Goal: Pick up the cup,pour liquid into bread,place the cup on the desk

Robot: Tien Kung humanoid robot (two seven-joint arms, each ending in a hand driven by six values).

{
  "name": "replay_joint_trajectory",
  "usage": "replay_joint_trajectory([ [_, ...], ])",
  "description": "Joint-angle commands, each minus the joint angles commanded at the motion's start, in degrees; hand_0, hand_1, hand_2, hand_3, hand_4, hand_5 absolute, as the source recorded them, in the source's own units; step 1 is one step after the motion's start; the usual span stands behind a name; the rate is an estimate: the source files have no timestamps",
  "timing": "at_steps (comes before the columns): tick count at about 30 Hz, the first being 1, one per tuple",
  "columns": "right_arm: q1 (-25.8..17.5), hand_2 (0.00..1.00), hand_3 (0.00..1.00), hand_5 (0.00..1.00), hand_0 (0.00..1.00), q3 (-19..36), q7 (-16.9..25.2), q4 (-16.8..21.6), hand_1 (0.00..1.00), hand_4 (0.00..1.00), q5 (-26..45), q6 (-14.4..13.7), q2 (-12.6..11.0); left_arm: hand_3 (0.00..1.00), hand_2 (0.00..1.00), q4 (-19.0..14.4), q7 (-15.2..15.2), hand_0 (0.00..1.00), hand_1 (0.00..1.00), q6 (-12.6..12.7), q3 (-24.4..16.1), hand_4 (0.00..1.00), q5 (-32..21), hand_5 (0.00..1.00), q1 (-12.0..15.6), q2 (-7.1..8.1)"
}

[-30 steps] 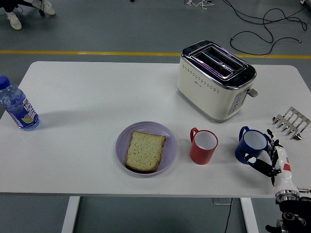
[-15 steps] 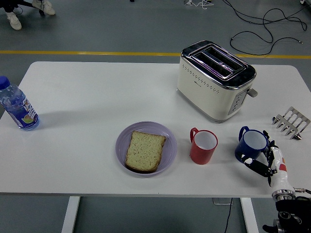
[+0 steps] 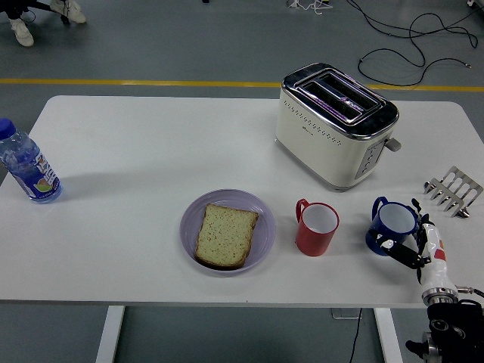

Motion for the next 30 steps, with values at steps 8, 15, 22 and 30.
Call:
replay_joint_trajectory([
  [8,1.6,0.925,0.998,0.106,0.913,-0.7,0.0,-1.4,0.843,0.973,0.5,0.0,0.0,0.612,0.718,0.0,-0.1,0.655,0.696,0.0,0.2,0.348,-0.3,0.938,-0.1,-0.01],
  [15,2.6,0.924,0.998,0.106,0.908,-1.2,0.9,-2.9,0.838,0.971,2.6,0.1,0.1,0.612,0.718,0.0,0.0,0.655,0.696,0.0,-0.1,0.348,0.1,0.938,-0.2,-0.08],
  [22,3.5,0.905,0.947,0.116,0.869,-1.7,3.3,-4.3,0.792,0.967,5.5,-0.6,0.4,0.612,0.718,0.0,0.1,0.655,0.696,-0.1,-0.7,0.348,0.7,0.937,-0.3,-0.14],
  [30,4.0,0.768,0.836,0.116,0.757,-2.4,5.5,-6.2,0.696,0.958,8.7,-0.7,0.6,0.612,0.718,0.0,0.1,0.655,0.696,-0.1,-0.8,0.348,0.8,0.935,-0.3,-0.17],
])
